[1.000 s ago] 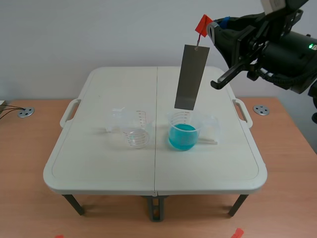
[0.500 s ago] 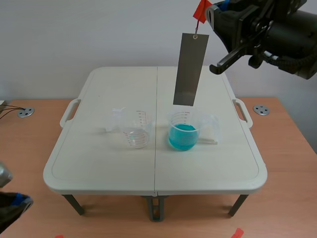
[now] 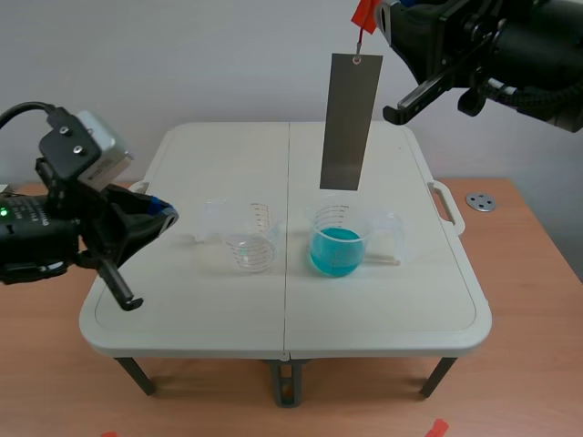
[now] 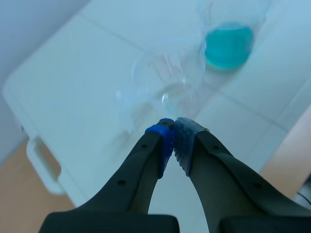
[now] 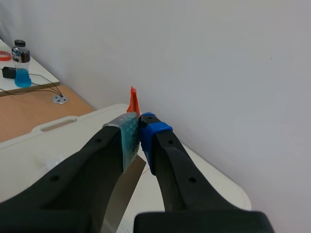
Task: Hold the metal plate by the orange handle, dip it into the blue solution, take it out and point at it, then put the plate back in the beaker on the left.
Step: 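Raise the plate and point at it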
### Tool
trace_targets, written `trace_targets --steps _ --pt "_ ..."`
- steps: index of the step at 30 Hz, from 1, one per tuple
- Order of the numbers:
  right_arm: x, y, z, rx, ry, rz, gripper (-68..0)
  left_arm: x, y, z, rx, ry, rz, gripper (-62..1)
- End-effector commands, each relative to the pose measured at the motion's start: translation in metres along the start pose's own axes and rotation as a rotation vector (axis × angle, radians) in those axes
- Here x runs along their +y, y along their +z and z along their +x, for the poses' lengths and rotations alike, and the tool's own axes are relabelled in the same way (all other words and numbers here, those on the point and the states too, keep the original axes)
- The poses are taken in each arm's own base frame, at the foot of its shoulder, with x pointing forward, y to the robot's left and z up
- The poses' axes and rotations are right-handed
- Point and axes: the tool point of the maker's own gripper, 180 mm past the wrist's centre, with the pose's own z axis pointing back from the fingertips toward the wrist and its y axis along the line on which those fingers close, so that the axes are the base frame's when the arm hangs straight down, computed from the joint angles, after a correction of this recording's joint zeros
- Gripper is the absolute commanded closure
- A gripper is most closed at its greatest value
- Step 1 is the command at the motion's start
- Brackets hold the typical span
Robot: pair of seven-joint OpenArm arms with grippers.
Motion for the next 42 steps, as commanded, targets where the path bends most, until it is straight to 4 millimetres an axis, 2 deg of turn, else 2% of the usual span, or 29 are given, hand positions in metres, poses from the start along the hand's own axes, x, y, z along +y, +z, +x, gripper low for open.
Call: trace_targets --steps 1,9,15,19,23,35,42 --pt "-0.006 0.0 0.017 -0.051 0.017 -0.012 -1.3 -0.006 -0.011 0.008 -0.02 0.02 -0.013 -1.6" --pt "-0.006 0.0 0.015 -0.04 0.017 -0.013 -1.3 -0.026 -0.063 0.031 -0.081 0.058 -0.077 -1.6" --pt "-0.006 0.0 0.015 -0.041 0.017 -0.013 -1.3 -0.026 -0.093 0.049 -0.114 0.078 -0.073 -1.6" --pt "-0.006 0.0 0.015 -0.041 0.017 -0.013 -1.3 -0.026 -0.107 0.055 -0.114 0.066 -0.068 -1.6" --pt "-0.006 0.0 0.015 -0.041 0.017 -0.013 -1.3 -0.028 -0.113 0.058 -0.123 0.062 -0.068 -1.6" --pt "-0.006 0.0 0.015 -0.041 0.017 -0.013 -1.3 -0.029 -0.113 0.057 -0.115 0.048 -0.069 -1.6" --pt "-0.006 0.0 0.015 -0.04 0.017 -0.013 -1.3 -0.022 -0.112 0.054 -0.11 0.05 -0.035 -1.6"
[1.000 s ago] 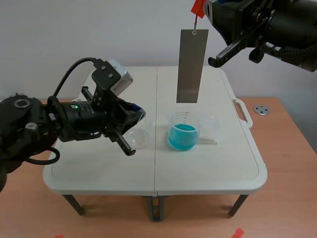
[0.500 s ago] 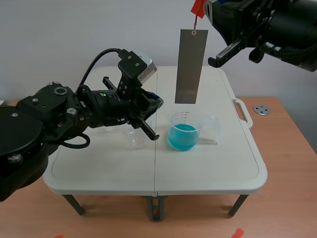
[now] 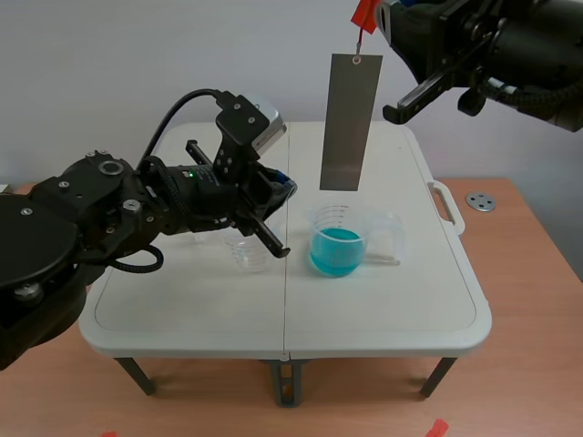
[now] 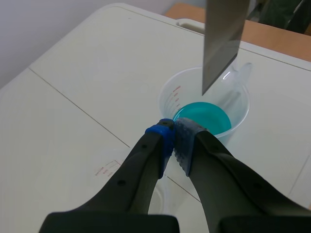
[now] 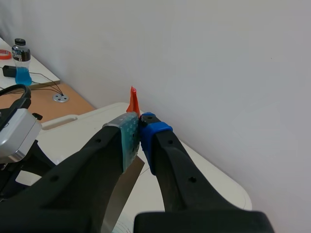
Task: Hold the metal plate by the orange handle, dip it into the blue solution, take it out and point at it, then put the plate back in the beaker on the left.
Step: 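Raise the plate and point at it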
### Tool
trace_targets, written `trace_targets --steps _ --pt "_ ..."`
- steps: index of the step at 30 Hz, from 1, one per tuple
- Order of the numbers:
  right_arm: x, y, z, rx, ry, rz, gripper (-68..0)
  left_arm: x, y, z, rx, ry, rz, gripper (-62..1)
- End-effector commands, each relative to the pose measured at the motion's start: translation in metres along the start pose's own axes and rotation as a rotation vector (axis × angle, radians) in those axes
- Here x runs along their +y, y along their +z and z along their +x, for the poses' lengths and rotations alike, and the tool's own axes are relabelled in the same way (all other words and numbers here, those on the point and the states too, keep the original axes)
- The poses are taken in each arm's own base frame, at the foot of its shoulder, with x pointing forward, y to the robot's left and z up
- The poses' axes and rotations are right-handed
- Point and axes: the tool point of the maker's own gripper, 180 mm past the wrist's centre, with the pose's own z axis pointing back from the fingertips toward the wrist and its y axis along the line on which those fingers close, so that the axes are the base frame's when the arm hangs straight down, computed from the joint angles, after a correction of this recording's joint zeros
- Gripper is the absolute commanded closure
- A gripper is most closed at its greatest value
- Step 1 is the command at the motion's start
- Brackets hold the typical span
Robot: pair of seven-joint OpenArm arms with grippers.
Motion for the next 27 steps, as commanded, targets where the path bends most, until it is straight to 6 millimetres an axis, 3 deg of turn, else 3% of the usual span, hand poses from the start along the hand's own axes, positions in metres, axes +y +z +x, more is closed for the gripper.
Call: trace_targets --steps 1,7,17,21,27 --pt "-0.006 0.0 0.015 -0.04 0.022 -0.013 -1.3 0.01 0.004 0.01 -0.033 -0.007 0.031 -1.6" --pt "-0.006 0.0 0.014 -0.038 0.022 -0.013 -1.3 0.038 0.031 -0.008 0.004 -0.019 0.132 -1.6" --pt "-0.008 -0.003 0.018 -0.047 0.028 -0.015 -1.3 0.053 0.14 -0.04 0.094 -0.013 0.194 -1.7" --pt "-0.012 -0.006 0.023 -0.053 0.041 -0.019 -1.3 0.05 0.182 -0.066 0.189 0.007 0.219 -1.7" --pt "-0.011 -0.016 0.034 -0.072 0.066 0.0 -1.3 0.042 0.242 -0.123 0.374 0.084 0.309 -1.7"
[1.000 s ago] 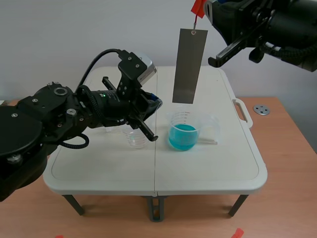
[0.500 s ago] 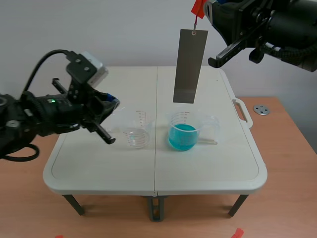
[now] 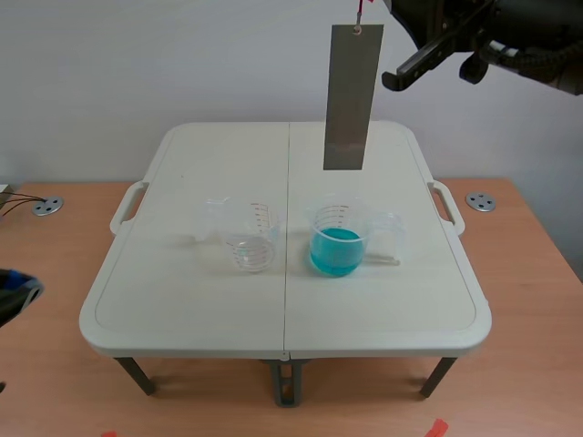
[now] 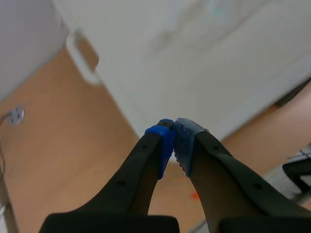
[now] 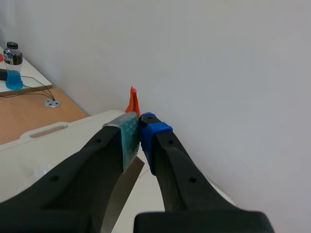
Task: Hold the metal plate by the orange handle, dip it into the blue solution, take it out and point at it, then put the plate back in the beaker on the left.
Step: 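Raise the plate and point at it, then put the plate into the left beaker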
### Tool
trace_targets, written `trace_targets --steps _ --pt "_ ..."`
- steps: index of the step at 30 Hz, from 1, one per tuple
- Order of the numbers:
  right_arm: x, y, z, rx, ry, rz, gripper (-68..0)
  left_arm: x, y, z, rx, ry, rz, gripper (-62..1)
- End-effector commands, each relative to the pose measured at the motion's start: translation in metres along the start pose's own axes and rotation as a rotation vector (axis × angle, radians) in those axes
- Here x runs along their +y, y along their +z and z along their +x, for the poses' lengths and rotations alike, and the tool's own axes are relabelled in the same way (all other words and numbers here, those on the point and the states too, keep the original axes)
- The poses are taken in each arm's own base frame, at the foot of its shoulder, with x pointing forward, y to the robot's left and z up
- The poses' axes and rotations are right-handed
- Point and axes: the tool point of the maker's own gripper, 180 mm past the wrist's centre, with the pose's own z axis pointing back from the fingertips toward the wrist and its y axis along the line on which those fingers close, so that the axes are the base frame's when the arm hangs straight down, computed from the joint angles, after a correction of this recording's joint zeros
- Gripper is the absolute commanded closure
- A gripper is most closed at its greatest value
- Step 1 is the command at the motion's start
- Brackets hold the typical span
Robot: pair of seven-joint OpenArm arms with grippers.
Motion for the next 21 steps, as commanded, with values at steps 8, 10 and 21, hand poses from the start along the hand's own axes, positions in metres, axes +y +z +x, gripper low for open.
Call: trace_targets --steps 8,10,21 --pt "0.007 -0.018 0.034 -0.092 0.04 0.04 -1.3 -0.046 0.045 -0.091 0.213 0.139 -0.037 -1.7" --pt "0.011 -0.021 0.037 -0.101 0.044 0.055 -1.3 -0.057 0.055 -0.11 0.259 0.181 -0.039 -1.6" --pt "0.02 -0.049 0.048 -0.139 -0.008 0.077 -1.3 -0.128 0.092 -0.193 0.477 0.354 -0.072 -1.6"
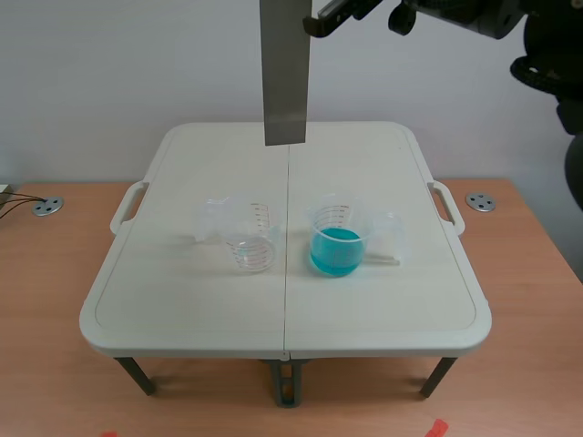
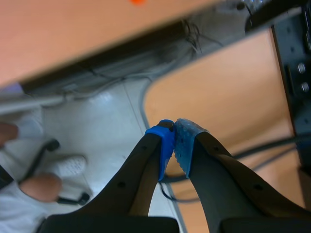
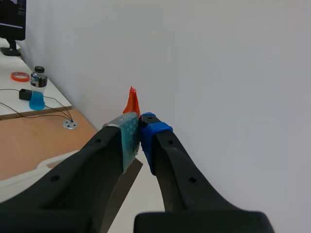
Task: Hold the metal plate by the orange handle, dip it into the blue solution, take it out and point at it, then put the plate back in the beaker on the left.
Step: 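Put the plate into the left beaker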
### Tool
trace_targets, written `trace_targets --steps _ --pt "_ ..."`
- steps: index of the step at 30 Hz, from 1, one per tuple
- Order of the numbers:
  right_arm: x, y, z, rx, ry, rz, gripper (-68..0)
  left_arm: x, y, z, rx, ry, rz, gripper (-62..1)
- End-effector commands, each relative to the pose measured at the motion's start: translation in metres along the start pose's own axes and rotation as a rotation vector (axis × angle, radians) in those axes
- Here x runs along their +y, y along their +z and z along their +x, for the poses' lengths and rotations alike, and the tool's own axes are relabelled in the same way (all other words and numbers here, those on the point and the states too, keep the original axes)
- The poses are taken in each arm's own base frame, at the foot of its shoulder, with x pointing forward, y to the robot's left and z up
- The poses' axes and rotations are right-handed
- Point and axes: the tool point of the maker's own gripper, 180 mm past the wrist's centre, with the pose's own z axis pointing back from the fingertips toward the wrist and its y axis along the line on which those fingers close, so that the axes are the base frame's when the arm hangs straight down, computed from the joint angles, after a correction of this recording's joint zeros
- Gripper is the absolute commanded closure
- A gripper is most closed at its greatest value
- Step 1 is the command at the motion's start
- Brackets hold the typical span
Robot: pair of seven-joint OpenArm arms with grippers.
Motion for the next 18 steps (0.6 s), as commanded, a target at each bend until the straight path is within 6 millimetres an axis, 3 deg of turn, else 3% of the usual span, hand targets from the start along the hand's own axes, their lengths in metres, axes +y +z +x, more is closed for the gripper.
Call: trace_targets --steps 1,11,18 --pt "-0.003 -0.006 0.011 -0.037 0.007 0.003 -1.3 -0.015 -0.002 0.001 -0.012 0.005 -0.031 -1.6" --pt "0.005 -0.031 -0.001 -0.033 -0.044 0.048 -1.3 -0.087 -0.008 -0.047 0.09 0.033 -0.16 -1.6" --pt "0.01 -0.042 -0.014 -0.023 -0.093 0.055 -1.3 -0.111 -0.01 -0.059 0.107 0.059 -0.207 -1.6"
